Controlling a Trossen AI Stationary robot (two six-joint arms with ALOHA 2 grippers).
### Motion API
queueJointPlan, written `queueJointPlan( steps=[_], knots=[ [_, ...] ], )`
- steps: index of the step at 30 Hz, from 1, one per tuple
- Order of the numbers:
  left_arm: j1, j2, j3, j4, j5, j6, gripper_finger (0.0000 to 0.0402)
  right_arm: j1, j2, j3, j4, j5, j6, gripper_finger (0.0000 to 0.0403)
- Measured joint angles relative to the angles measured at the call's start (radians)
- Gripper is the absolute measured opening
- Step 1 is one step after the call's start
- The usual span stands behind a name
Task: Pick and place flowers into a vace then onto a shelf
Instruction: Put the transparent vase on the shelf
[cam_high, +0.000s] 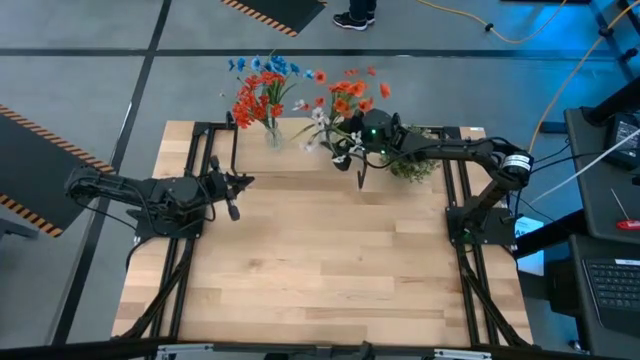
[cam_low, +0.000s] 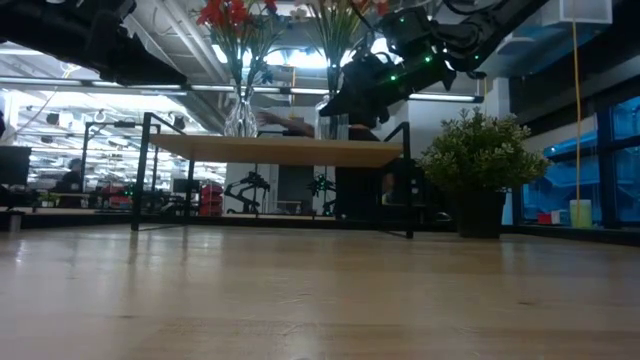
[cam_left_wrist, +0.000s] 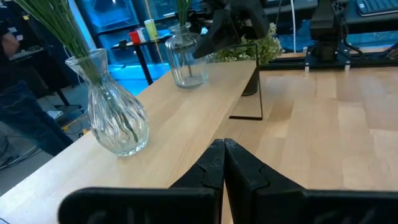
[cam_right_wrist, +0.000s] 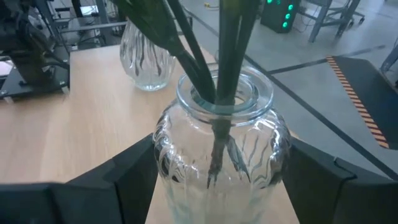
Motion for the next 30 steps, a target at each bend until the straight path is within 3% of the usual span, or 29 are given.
queueJointPlan(
  steps=[30],
  knots=[
    [0.0, 0.0, 0.0, -0.018, 0.0, 0.0, 0.0003, 0.001, 0.037, -0.011, 0.066, 0.0, 0.015, 0.0284]
  ],
)
